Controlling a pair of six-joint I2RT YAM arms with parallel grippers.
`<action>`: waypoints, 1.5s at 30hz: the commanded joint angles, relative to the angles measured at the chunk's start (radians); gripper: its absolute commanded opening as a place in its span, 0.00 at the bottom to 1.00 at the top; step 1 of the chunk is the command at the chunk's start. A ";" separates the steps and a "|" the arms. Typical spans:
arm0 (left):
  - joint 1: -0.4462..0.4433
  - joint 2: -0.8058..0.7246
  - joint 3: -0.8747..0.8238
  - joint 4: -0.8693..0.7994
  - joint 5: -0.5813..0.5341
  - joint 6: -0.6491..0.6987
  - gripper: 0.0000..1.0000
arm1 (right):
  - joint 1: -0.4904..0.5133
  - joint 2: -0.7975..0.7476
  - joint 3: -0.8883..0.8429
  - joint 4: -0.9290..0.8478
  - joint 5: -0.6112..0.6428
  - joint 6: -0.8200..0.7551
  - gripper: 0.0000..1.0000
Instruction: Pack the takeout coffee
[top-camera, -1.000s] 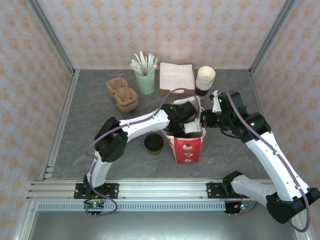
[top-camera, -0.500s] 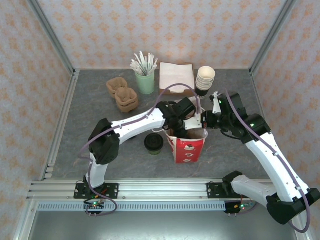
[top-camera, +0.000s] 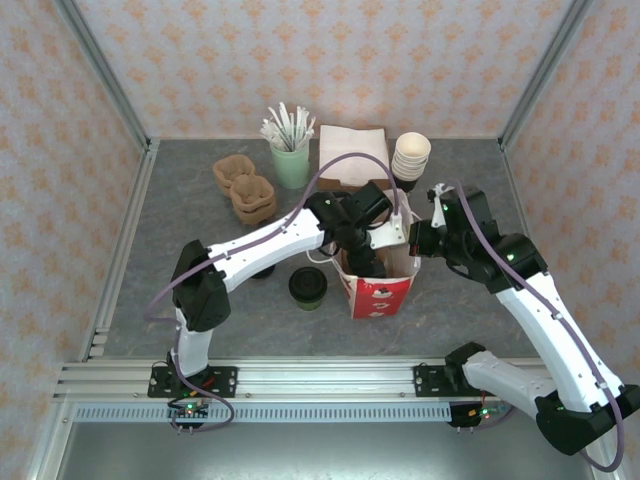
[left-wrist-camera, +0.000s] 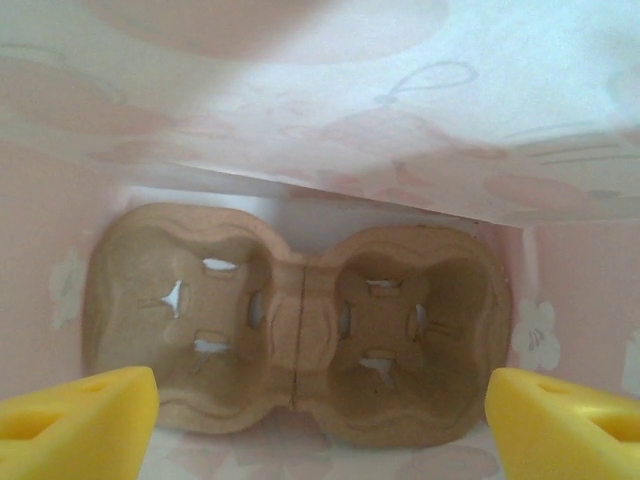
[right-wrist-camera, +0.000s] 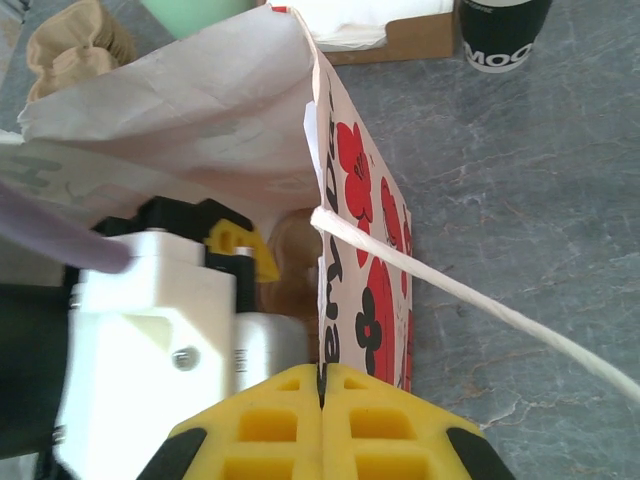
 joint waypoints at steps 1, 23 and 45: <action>-0.005 -0.086 0.033 -0.010 -0.042 -0.002 0.86 | 0.002 -0.014 -0.009 -0.043 0.066 0.010 0.00; 0.010 -0.236 0.207 0.081 -0.010 -0.284 0.85 | 0.003 -0.041 -0.045 0.089 0.025 0.051 0.00; 0.093 -0.698 -0.306 0.234 -0.413 -0.509 0.87 | 0.002 -0.013 -0.102 0.222 0.093 0.321 0.00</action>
